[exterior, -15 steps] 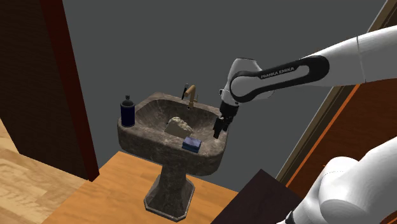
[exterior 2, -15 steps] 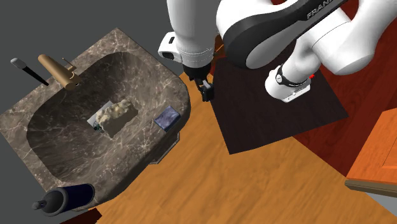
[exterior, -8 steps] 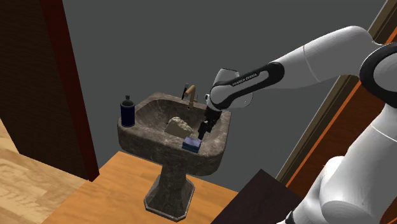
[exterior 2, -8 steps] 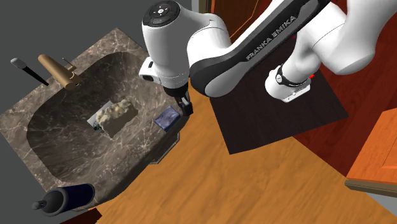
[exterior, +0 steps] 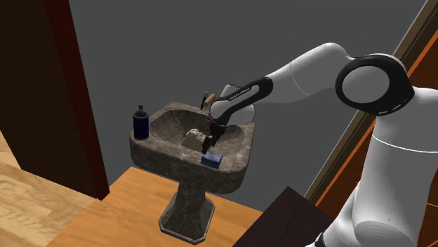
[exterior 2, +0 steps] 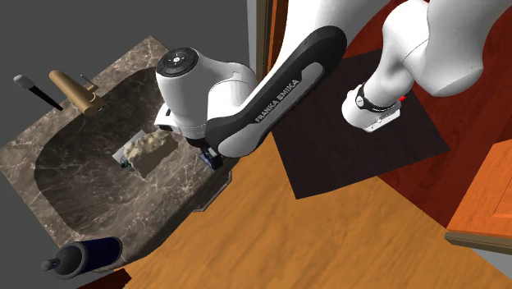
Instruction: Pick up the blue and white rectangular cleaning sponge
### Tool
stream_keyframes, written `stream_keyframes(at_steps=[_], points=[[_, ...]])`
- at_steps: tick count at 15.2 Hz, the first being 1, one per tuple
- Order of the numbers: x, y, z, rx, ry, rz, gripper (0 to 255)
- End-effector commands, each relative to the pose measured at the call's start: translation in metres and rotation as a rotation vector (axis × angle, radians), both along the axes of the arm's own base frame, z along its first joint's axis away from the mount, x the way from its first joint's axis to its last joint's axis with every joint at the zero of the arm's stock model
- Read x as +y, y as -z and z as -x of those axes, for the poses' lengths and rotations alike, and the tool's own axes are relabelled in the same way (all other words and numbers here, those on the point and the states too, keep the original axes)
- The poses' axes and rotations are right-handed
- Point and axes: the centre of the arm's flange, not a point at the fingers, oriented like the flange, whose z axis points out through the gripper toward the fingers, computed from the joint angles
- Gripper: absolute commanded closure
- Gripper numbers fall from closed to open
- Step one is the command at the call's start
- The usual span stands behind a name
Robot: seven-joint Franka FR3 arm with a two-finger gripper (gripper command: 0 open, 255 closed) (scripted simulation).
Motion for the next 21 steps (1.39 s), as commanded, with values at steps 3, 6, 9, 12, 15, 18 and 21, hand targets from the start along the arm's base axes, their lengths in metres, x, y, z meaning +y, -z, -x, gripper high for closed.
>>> stream_keyframes(at_steps=[3,6,9,12,15,18,21], points=[[0.004,0.023,-0.018,-0.021,-0.019,-0.008,0],[0.004,0.038,-0.018,-0.021,-0.019,-0.008,0],[0.004,0.052,-0.018,-0.021,-0.019,-0.008,0],[0.005,0.052,-0.018,-0.021,-0.019,-0.008,255],[0.005,0.052,-0.018,-0.021,-0.019,-0.008,255],[0.004,0.052,-0.018,-0.021,-0.019,-0.008,255],[0.004,0.047,-0.018,-0.021,-0.019,-0.008,255]])
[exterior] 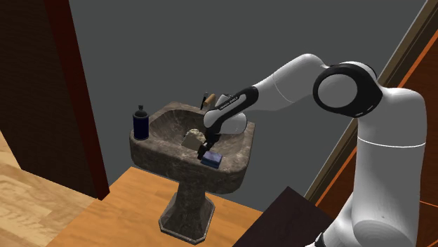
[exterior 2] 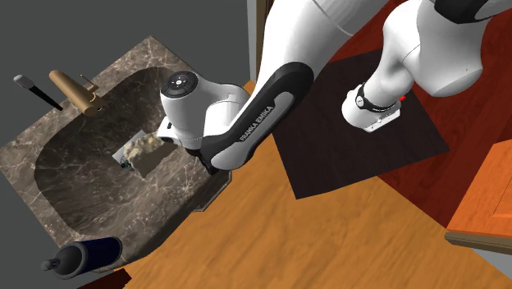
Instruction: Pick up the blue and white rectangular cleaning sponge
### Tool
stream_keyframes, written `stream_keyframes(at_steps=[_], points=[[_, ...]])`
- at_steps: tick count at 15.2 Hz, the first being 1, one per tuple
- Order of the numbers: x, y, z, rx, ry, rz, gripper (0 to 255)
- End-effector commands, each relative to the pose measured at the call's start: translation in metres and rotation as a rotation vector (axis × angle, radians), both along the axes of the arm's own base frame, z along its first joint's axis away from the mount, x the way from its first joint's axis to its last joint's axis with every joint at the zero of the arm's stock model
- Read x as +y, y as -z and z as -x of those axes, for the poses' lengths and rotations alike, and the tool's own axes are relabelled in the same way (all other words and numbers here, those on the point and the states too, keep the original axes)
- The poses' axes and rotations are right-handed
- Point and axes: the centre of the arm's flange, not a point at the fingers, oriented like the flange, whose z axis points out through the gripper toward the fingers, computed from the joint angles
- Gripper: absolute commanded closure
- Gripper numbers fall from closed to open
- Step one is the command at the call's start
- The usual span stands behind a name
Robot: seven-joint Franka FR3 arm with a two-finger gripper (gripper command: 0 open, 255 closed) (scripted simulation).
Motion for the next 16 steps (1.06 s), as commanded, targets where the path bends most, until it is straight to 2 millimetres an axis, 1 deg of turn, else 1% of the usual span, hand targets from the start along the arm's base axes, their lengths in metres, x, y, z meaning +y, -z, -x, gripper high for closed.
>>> stream_keyframes(at_steps=[1,14,16], points=[[0.0,-0.008,0.0,0.001,0.0,0.0,255],[0.0,-0.076,0.0,0.001,0.0,0.0,255],[0.0,-0.077,0.0,0.001,0.0,0.0,255]])
